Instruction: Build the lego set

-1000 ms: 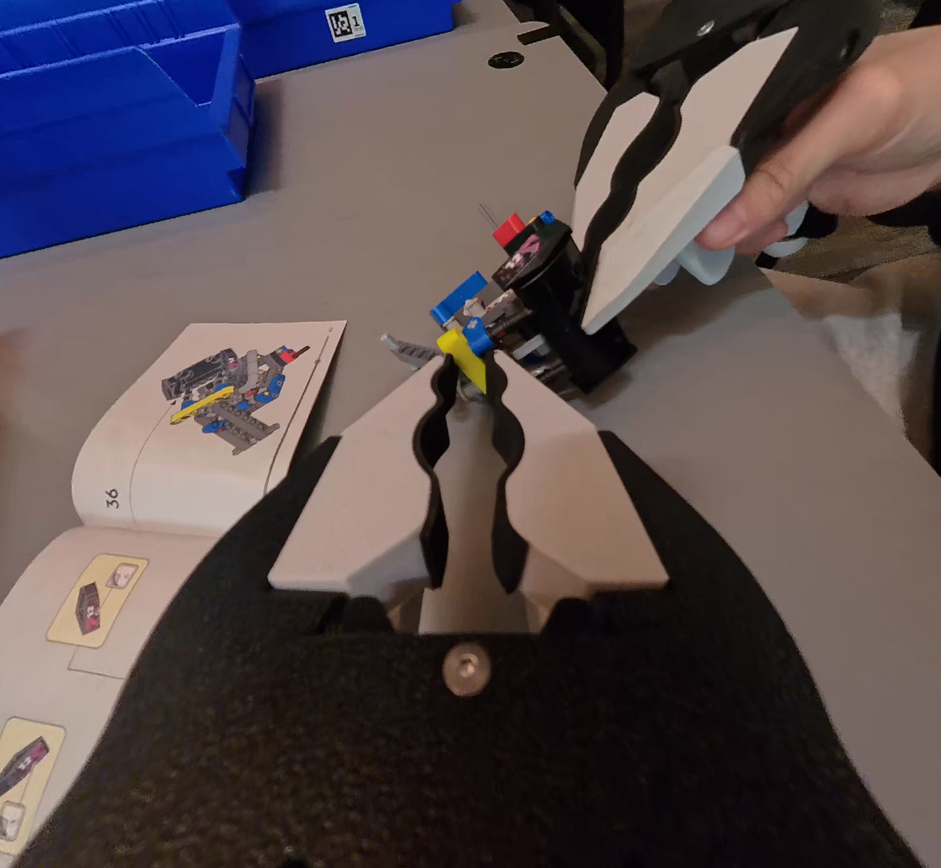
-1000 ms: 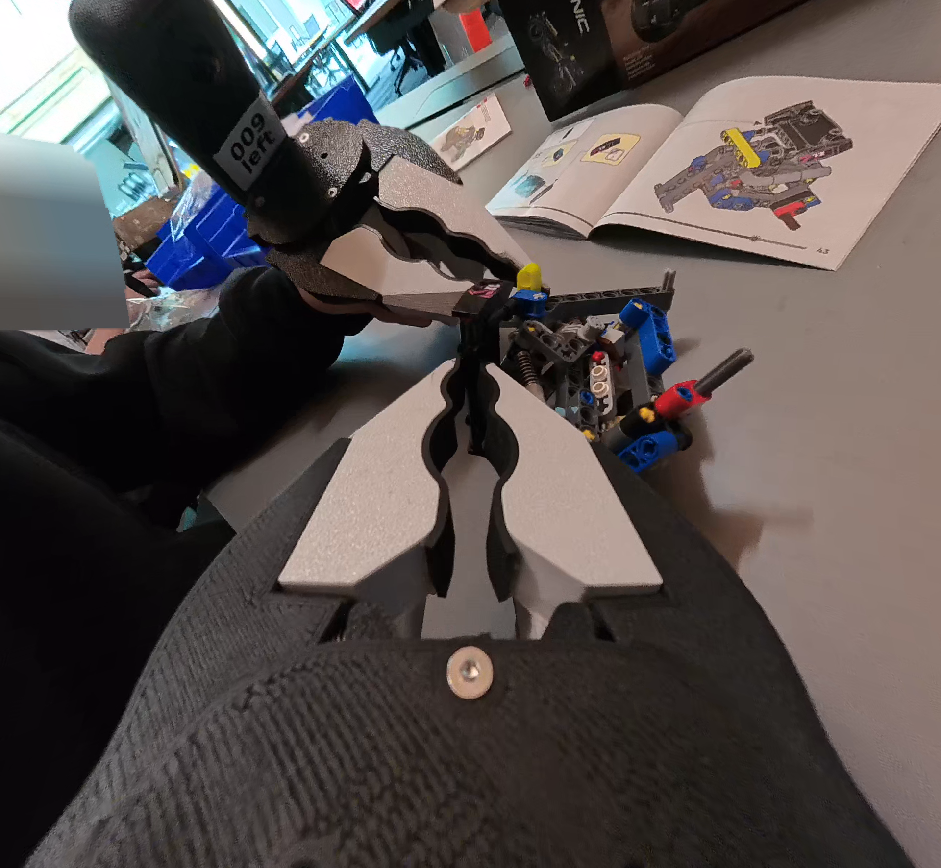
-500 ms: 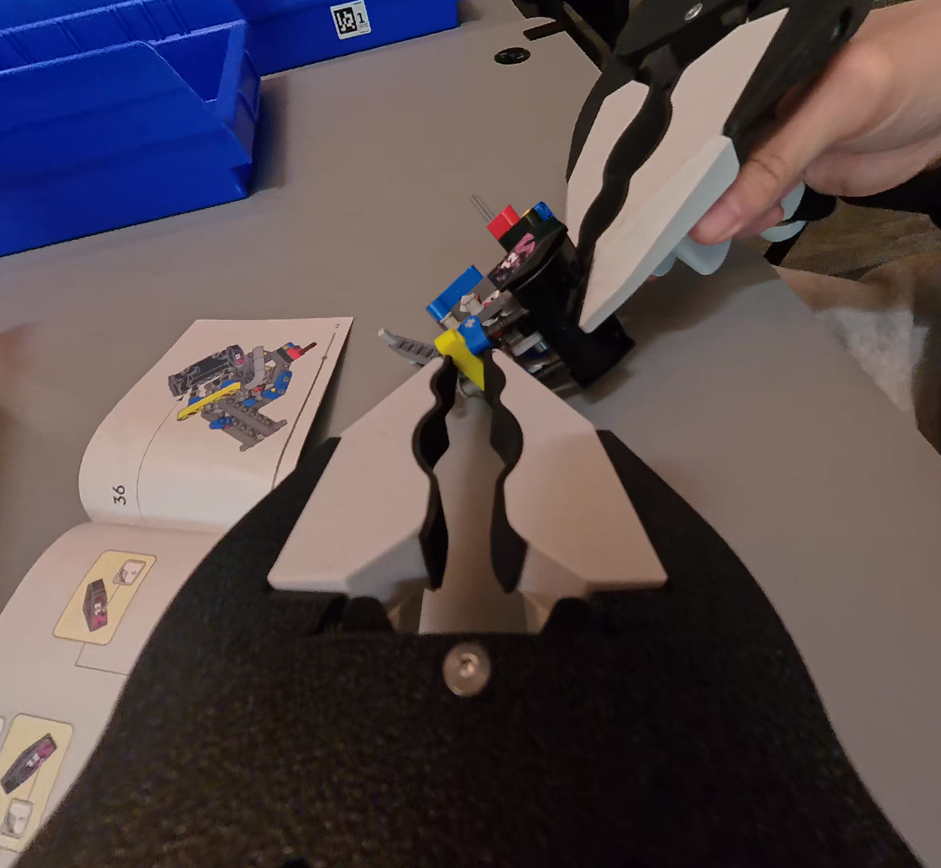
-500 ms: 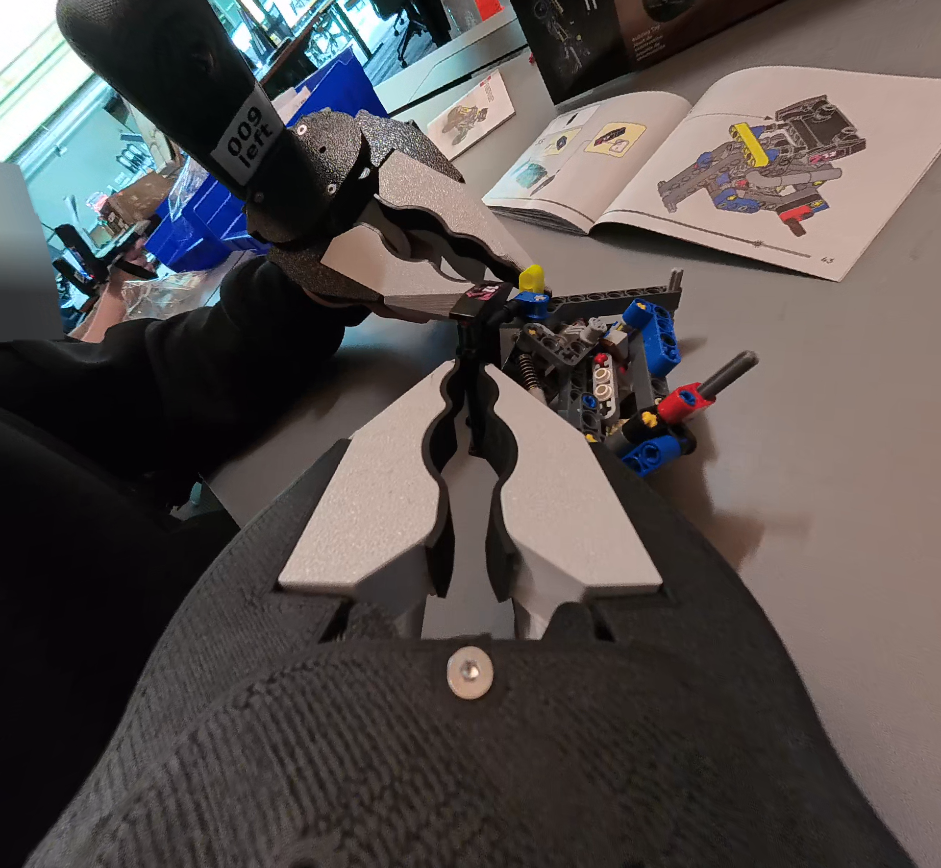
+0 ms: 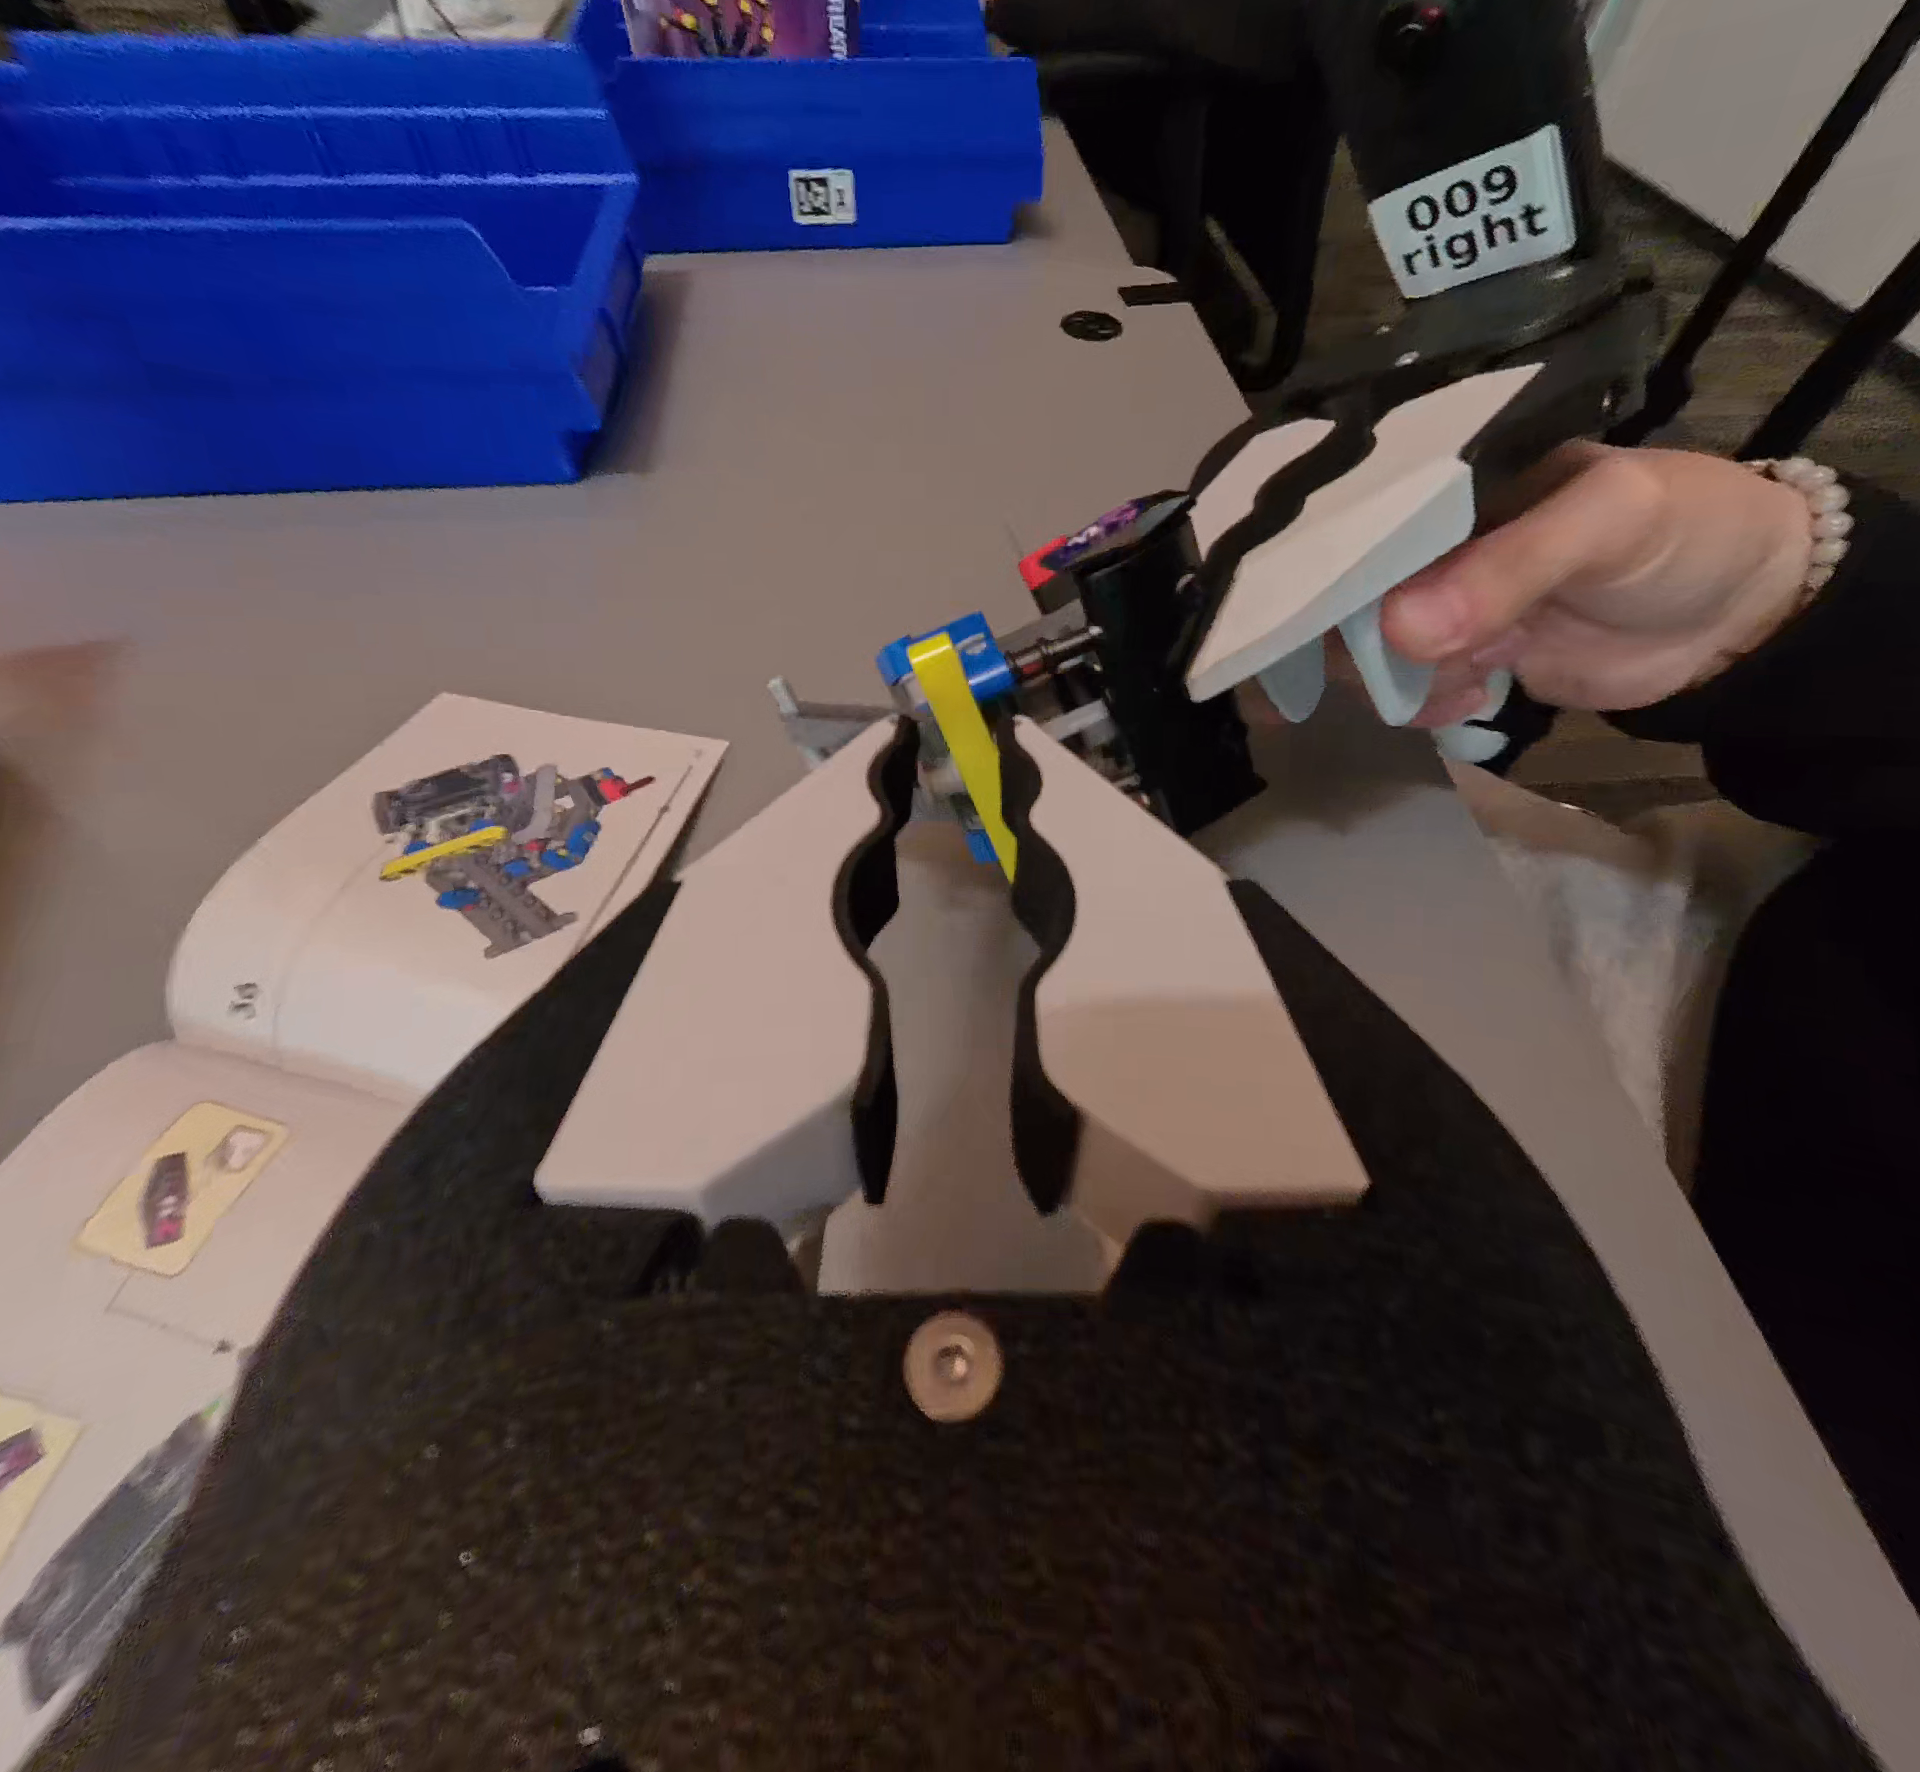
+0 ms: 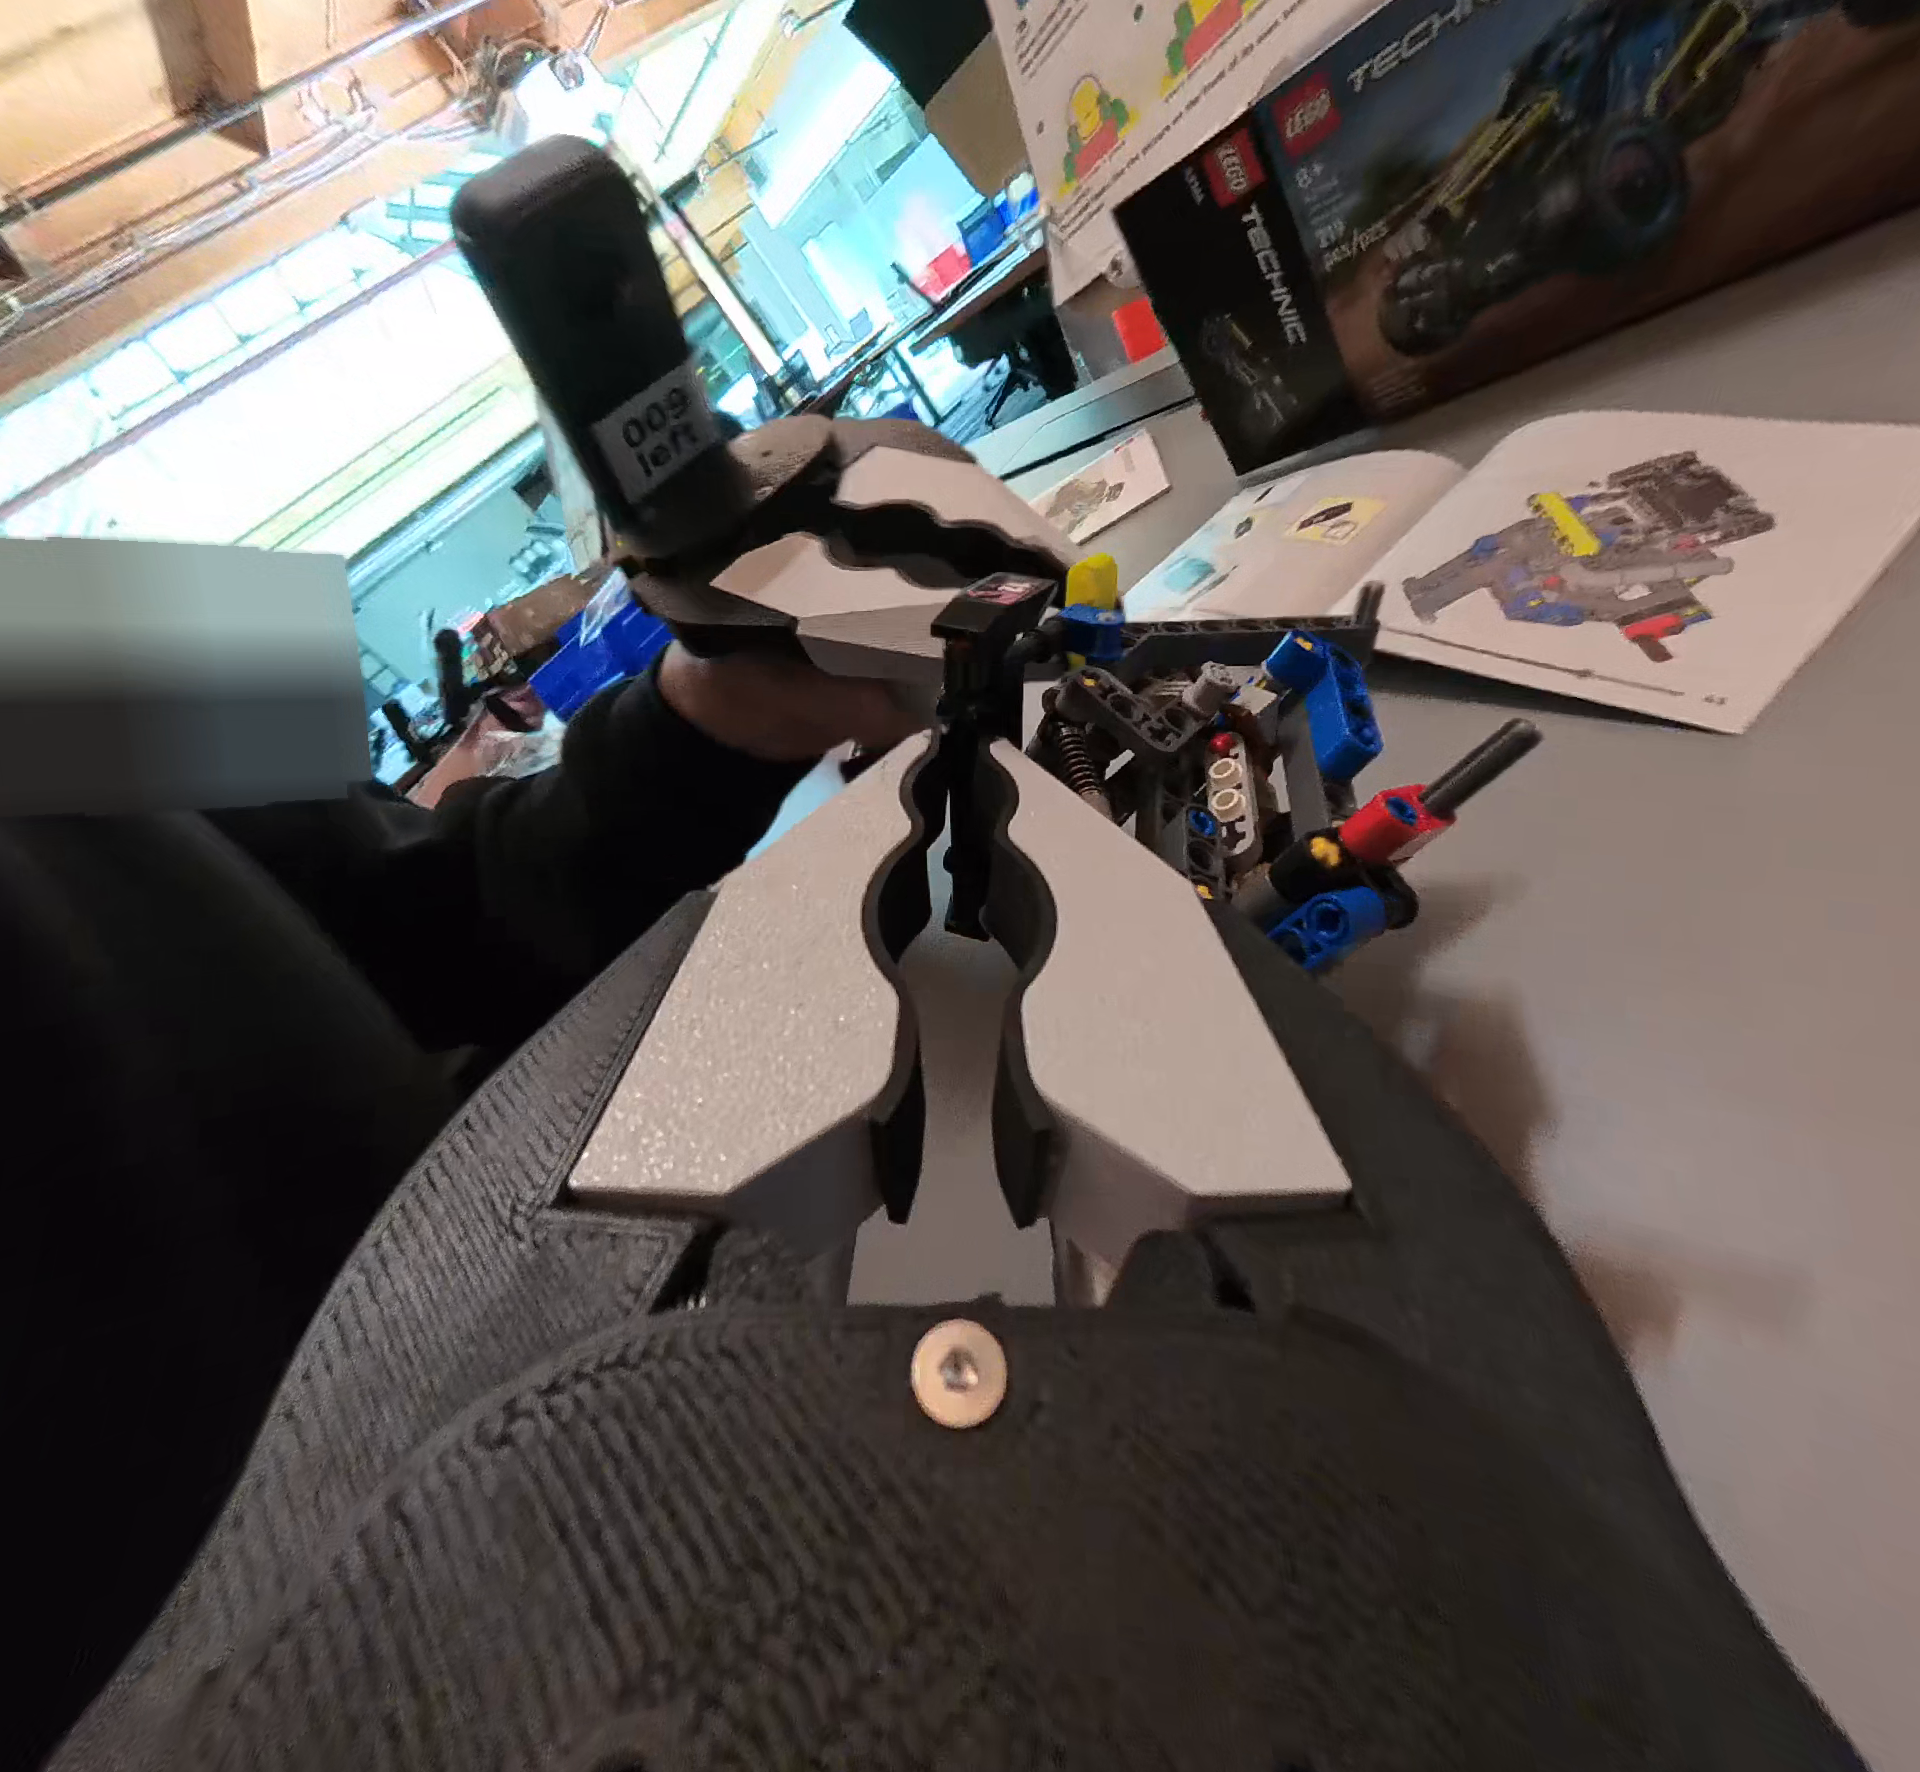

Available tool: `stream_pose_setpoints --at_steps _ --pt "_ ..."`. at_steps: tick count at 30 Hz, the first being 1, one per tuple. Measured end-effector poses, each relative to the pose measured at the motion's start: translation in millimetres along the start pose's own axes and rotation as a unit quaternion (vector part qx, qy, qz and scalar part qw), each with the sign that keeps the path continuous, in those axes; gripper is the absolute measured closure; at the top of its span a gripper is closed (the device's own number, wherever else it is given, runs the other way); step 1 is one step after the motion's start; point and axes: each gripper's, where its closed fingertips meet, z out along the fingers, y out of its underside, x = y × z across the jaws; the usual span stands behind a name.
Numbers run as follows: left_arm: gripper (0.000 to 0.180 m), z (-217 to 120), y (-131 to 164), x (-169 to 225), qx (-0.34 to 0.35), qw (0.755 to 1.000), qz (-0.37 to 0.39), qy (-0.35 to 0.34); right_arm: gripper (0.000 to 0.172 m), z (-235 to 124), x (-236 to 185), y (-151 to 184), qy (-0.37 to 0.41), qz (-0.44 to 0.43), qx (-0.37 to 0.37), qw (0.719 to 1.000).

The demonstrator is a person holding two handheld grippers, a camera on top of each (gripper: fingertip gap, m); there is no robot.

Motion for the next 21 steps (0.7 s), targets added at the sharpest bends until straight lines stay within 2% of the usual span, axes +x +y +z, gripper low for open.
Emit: stream_pose_setpoints --at_steps 5,8,11,21 --pt "0.163 -15.2 -25.4 0.5 0.032 0.997 0.039 -0.05 0.171 -21.7 8.3 -21.1 0.008 0.017 0.081 0.997" --pt "0.154 -6.7 -6.9 9.2 -0.033 0.999 0.012 -0.026 0.171 -28.4 -5.8 -31.4 -0.035 0.015 0.123 0.992" --pt "0.155 -0.8 -11.5 22.3 -0.011 1.0 -0.013 0.0 0.171 -27.6 -16.1 -34.4 -0.061 0.008 0.136 0.989" --pt "0.173 -2.9 -16.0 21.0 0.0 0.999 0.043 -0.03 0.171 -22.3 -21.5 -30.1 -0.095 0.032 0.142 0.985"
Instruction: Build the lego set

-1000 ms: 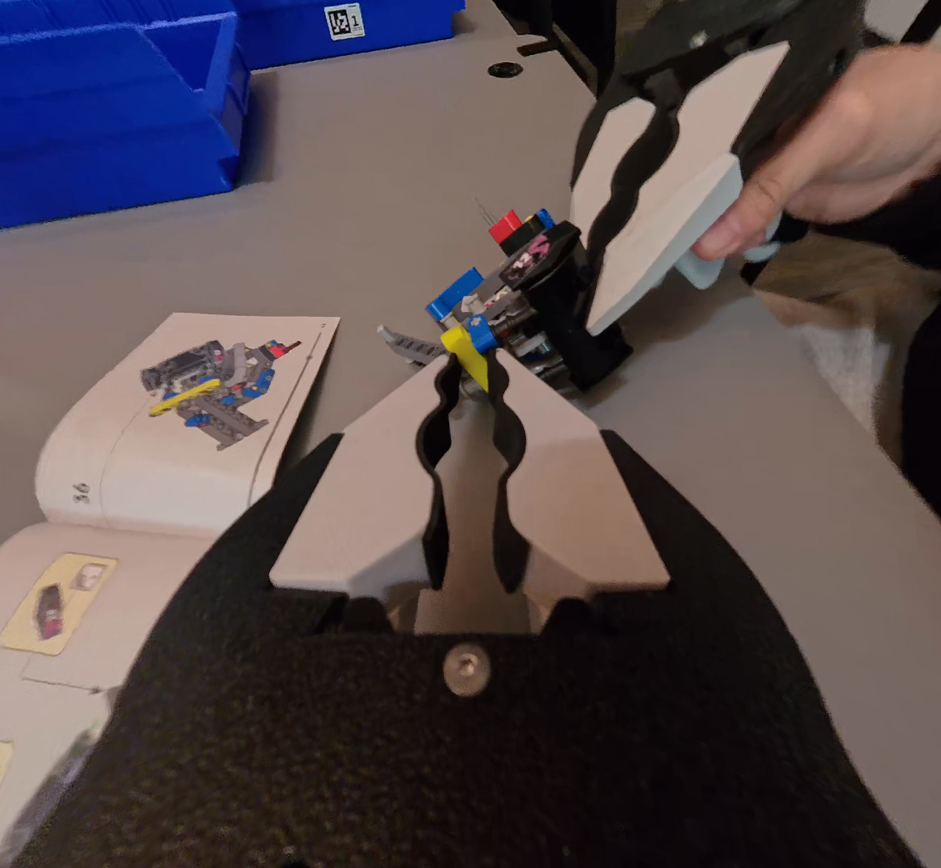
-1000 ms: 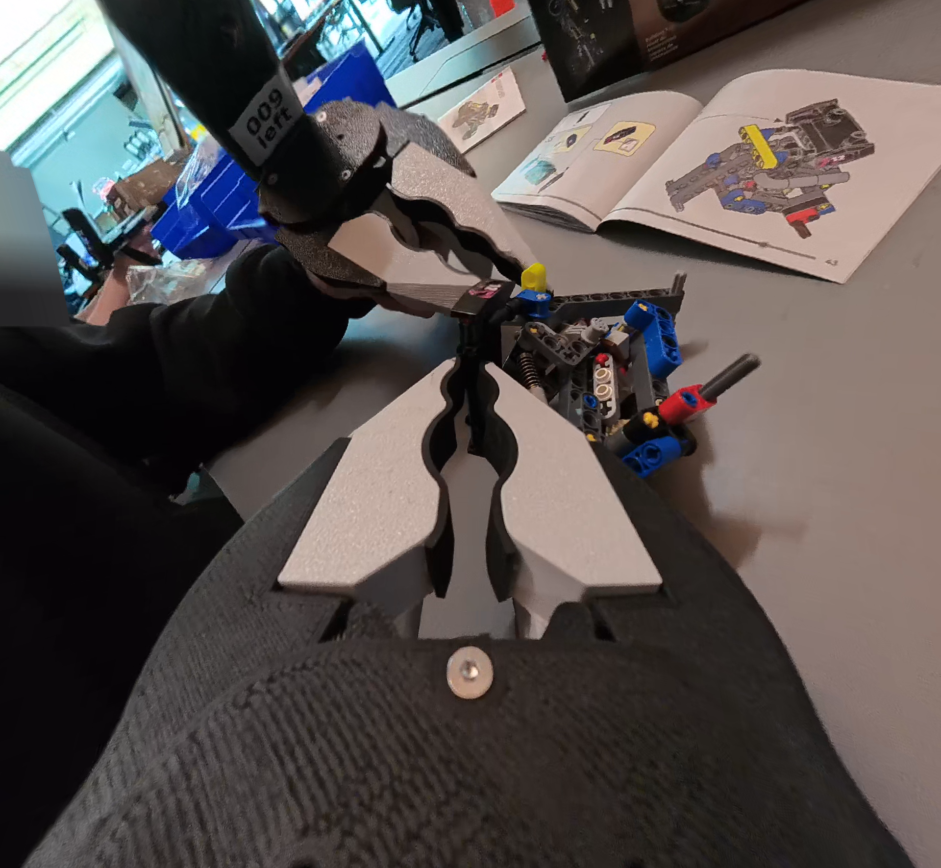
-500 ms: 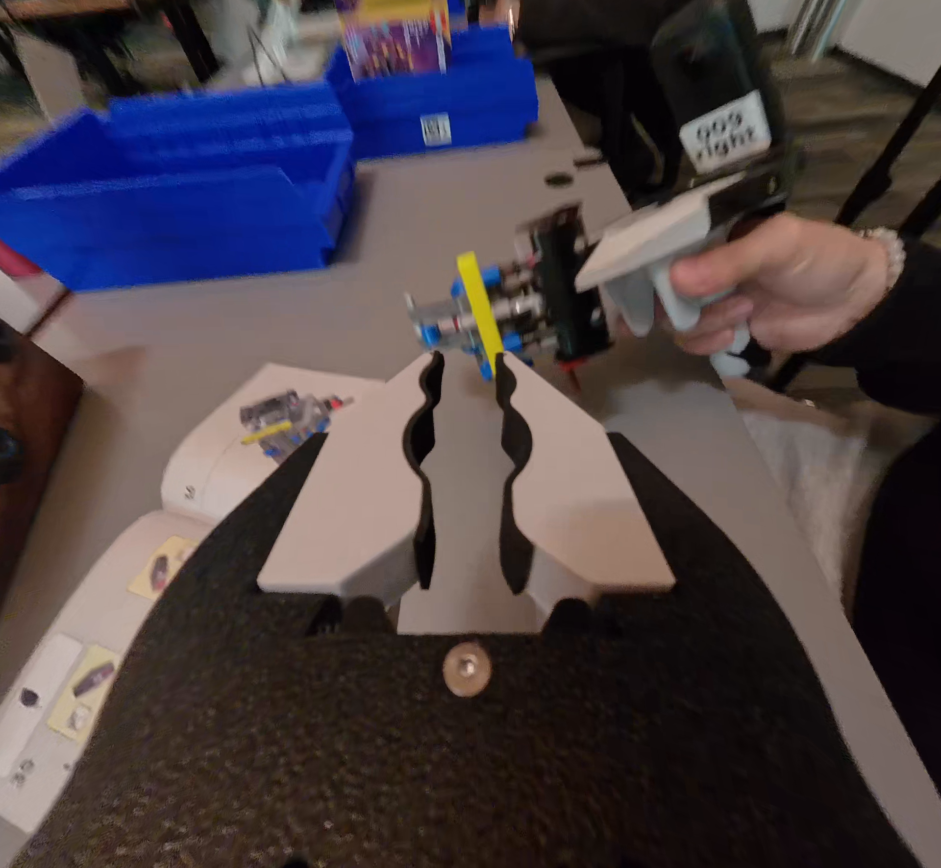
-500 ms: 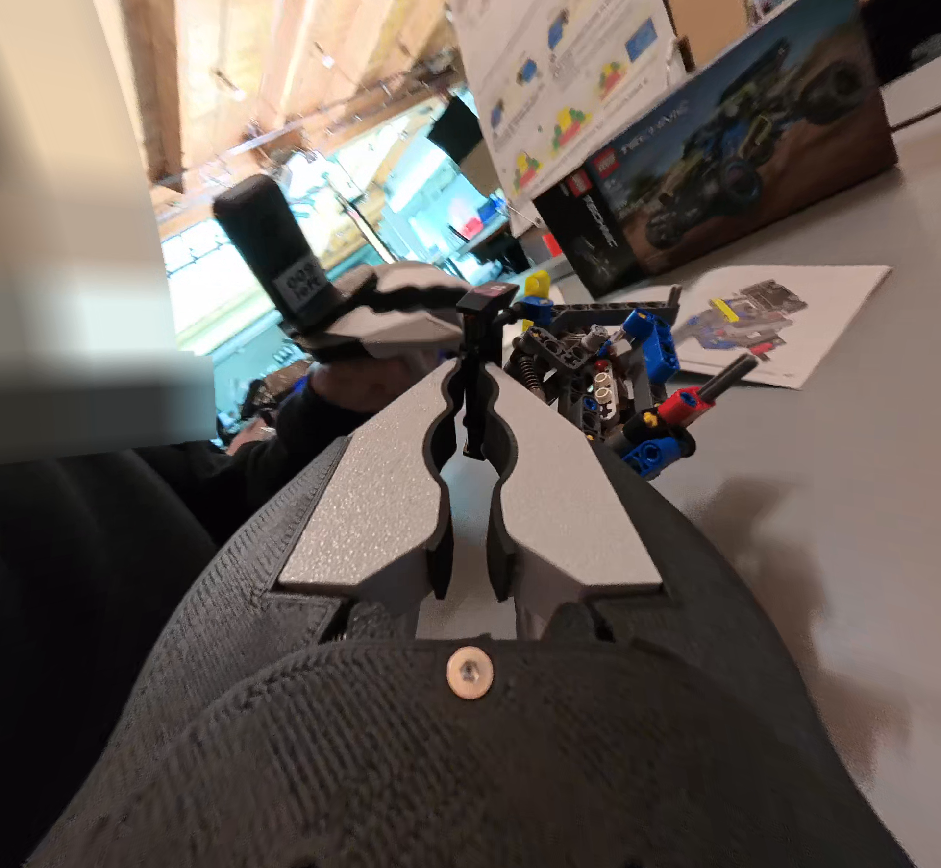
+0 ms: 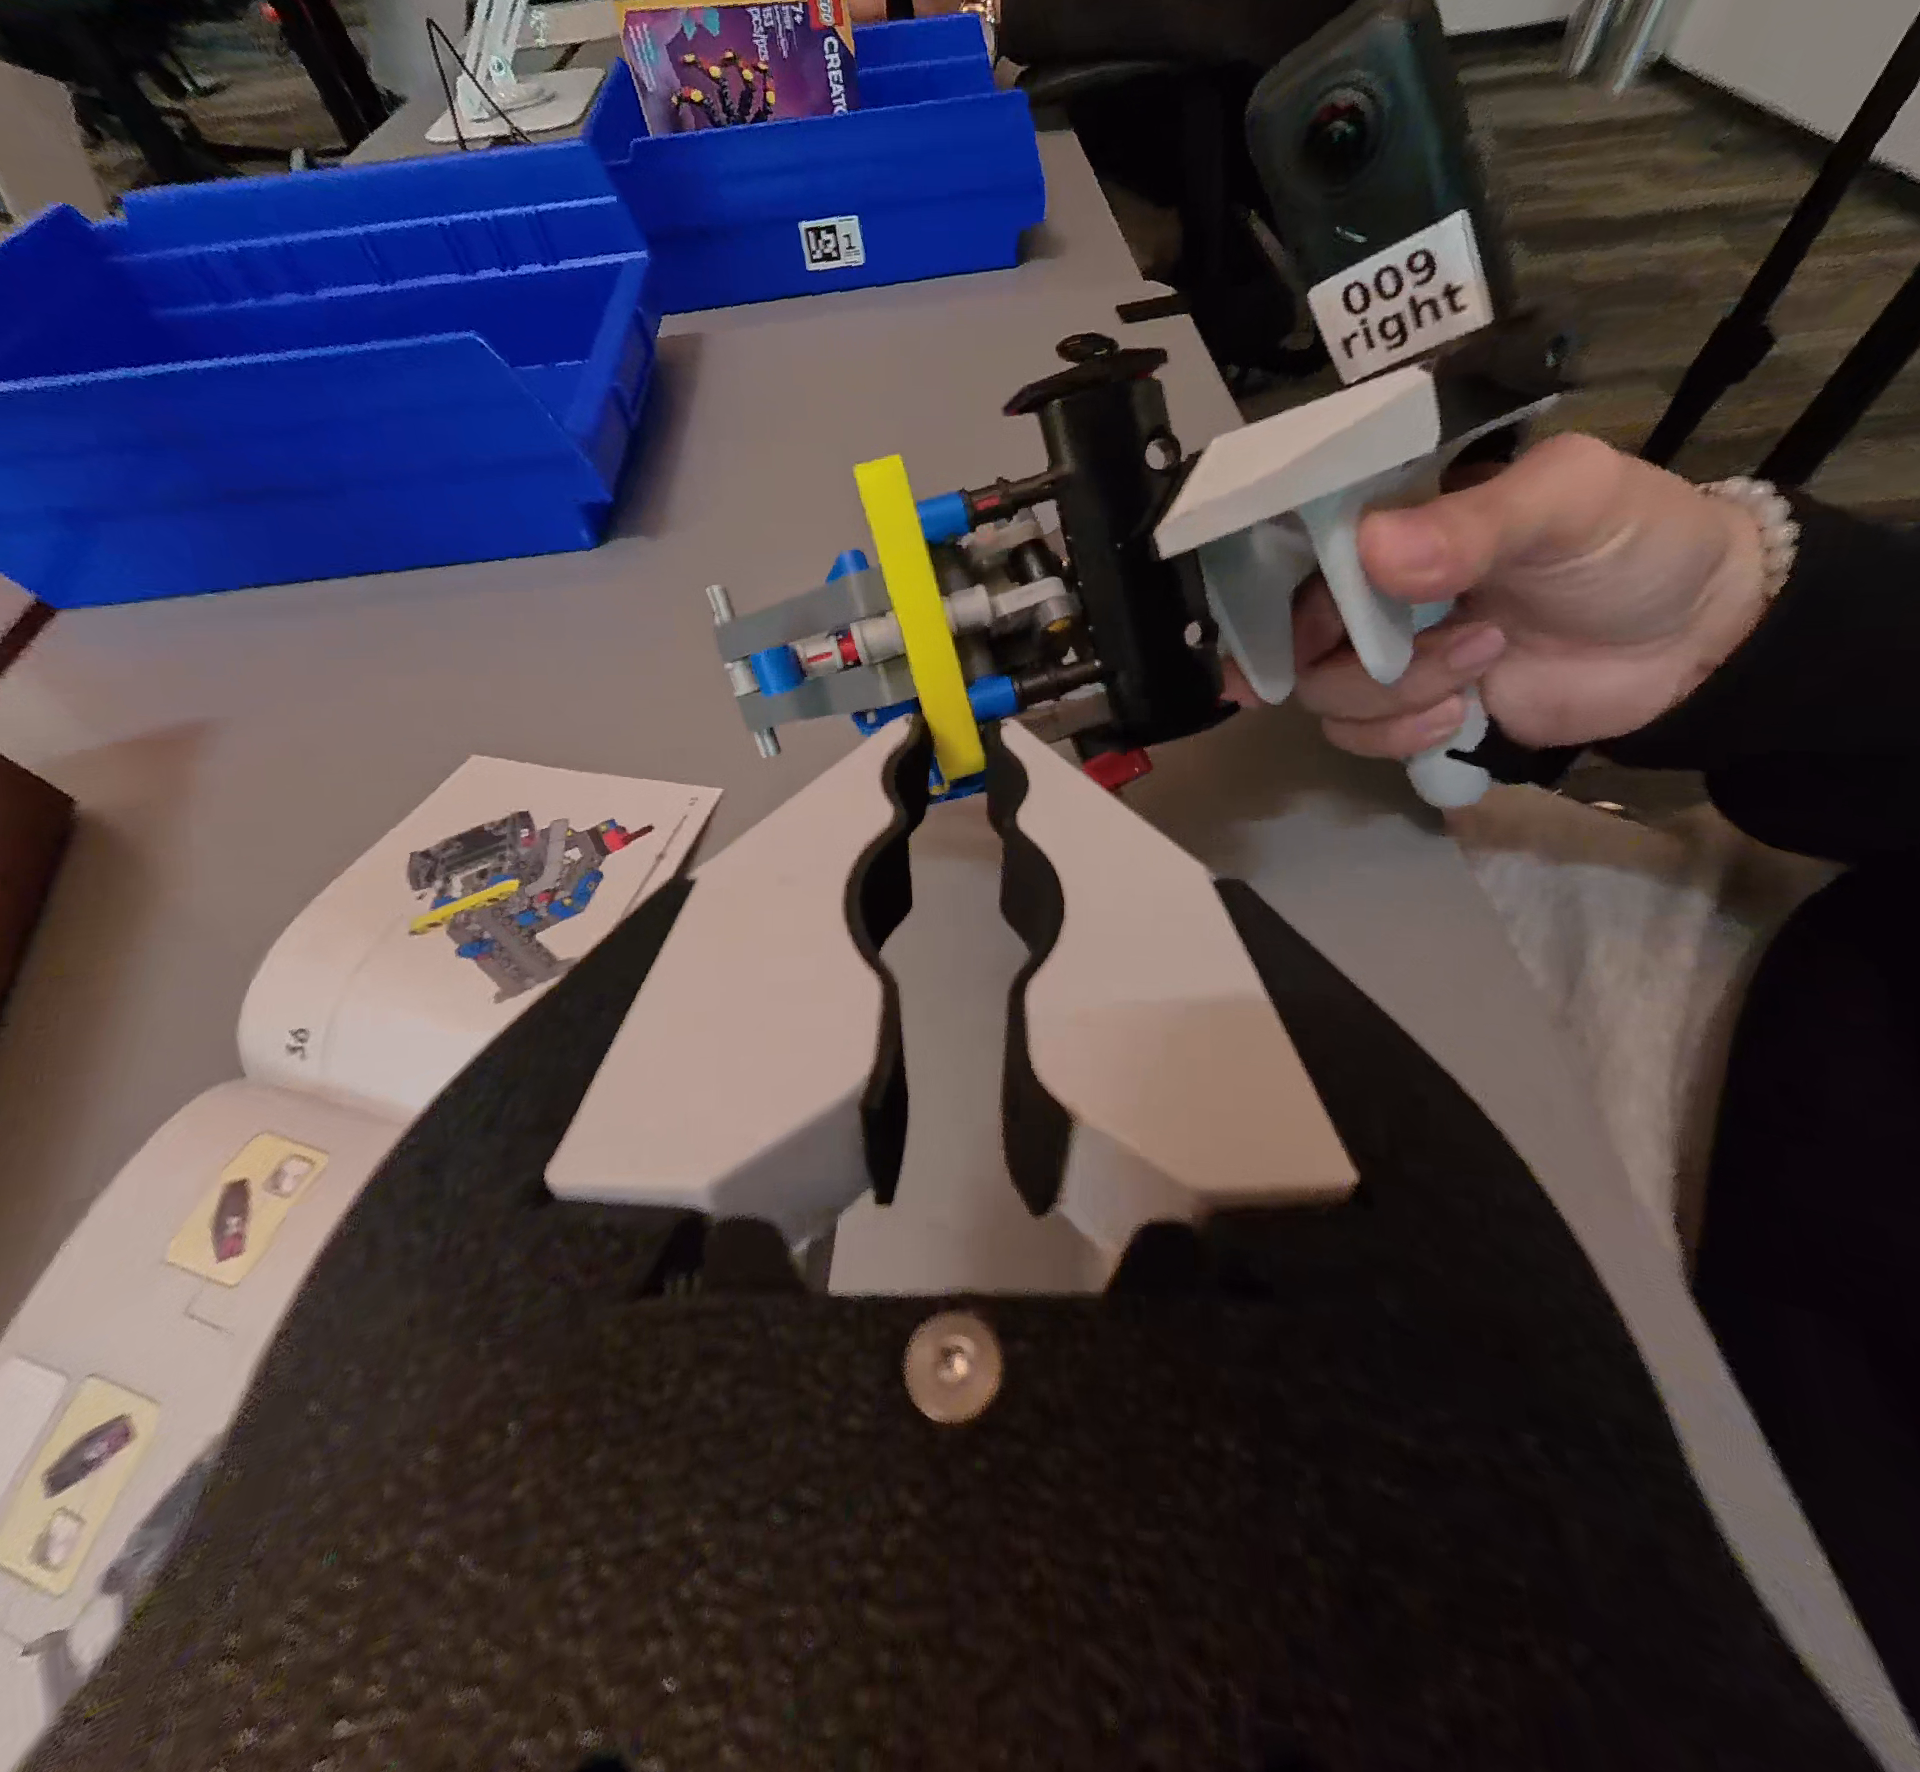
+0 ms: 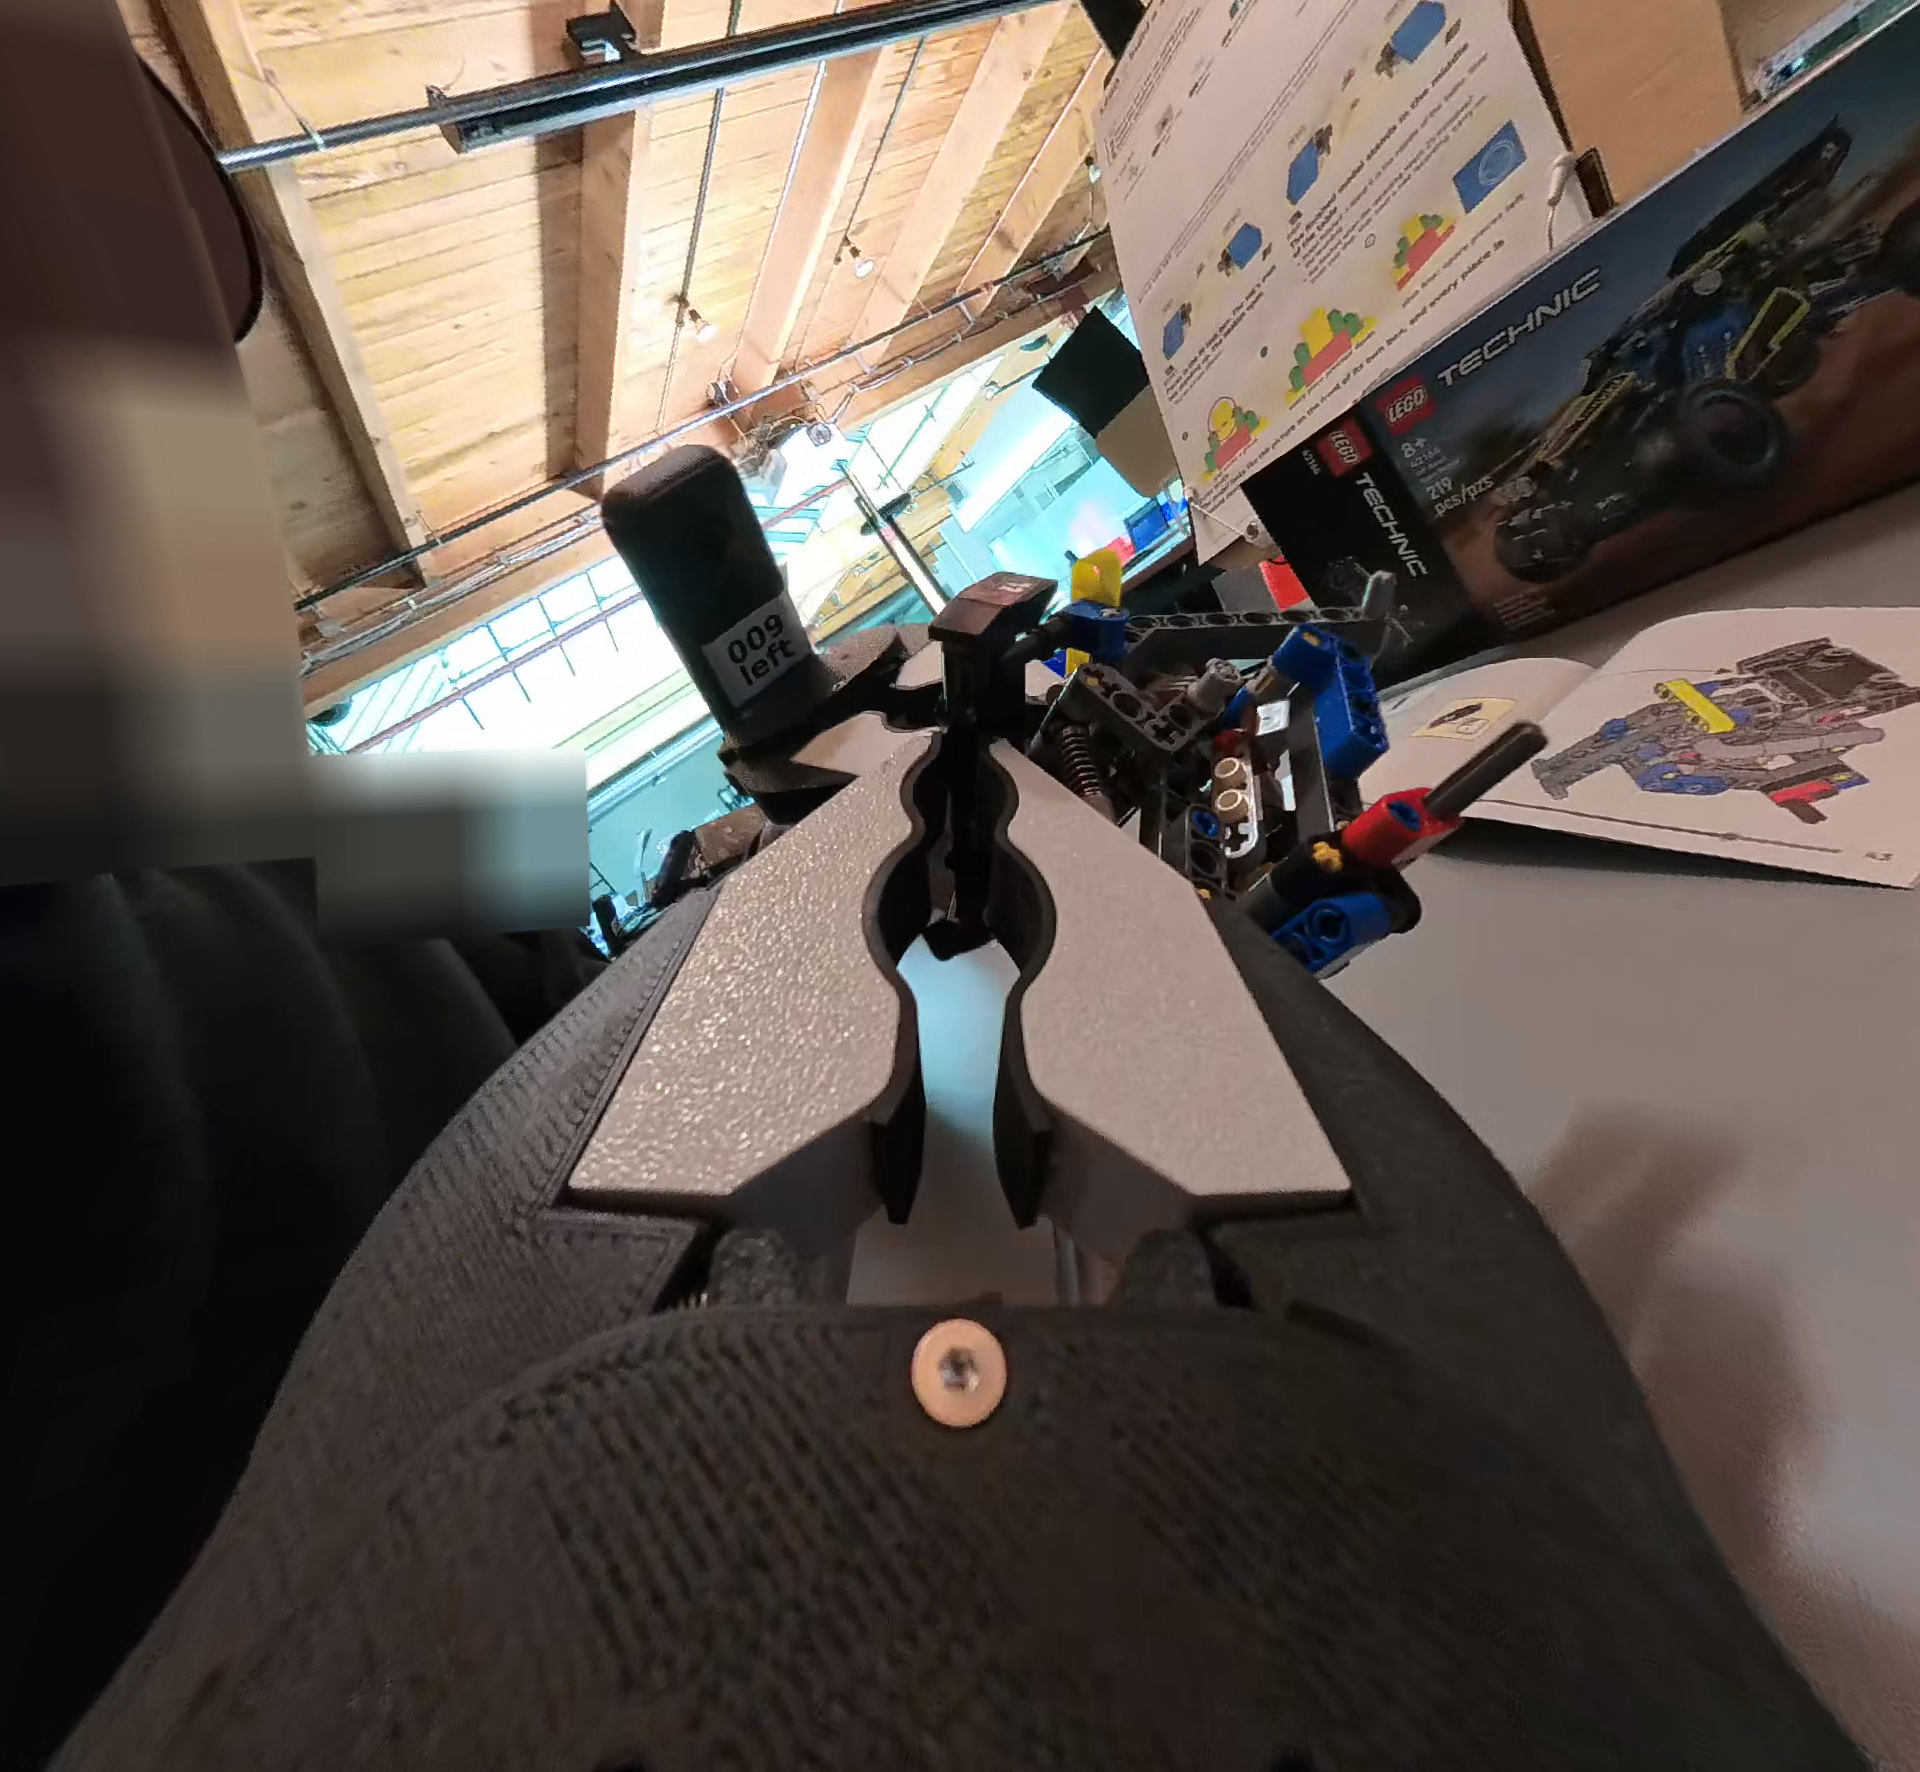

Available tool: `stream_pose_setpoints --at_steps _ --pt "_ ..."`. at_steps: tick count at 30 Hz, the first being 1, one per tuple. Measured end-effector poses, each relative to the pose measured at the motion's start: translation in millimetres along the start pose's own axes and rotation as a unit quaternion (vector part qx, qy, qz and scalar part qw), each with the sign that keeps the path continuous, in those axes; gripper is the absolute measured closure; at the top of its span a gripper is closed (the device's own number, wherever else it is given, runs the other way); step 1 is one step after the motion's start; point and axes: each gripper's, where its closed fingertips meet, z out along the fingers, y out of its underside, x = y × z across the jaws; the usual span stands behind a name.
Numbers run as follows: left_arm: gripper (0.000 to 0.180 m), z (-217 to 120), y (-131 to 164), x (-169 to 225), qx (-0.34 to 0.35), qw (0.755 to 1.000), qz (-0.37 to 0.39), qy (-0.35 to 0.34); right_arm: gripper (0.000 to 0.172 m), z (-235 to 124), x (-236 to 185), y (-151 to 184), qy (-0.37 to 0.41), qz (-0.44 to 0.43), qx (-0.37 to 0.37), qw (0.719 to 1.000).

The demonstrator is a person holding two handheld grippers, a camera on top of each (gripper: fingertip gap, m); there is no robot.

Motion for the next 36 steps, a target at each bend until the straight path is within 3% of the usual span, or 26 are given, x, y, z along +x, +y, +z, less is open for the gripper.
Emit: stream_pose_setpoints --at_steps 4,20,24,36 --pt "0.174 -0.4 0.6 -7.7 0.003 0.999 0.019 -0.035 0.171 3.4 2.0 2.9 0.014 -0.024 0.004 1.0" --pt "0.176 0.3 2.7 -18.1 0.018 0.997 -0.01 -0.07 0.16 3.7 10.3 14.2 0.029 -0.038 0.021 0.999" --pt "0.176 0.2 3.1 -17.7 0.018 0.997 -0.022 -0.074 0.169 5.3 14.3 14.2 0.055 -0.048 0.028 0.997" --pt "0.176 0.9 6.6 -21.2 0.027 0.995 -0.053 -0.082 0.161 6.6 15.0 14.4 0.058 0.011 0.056 0.997"
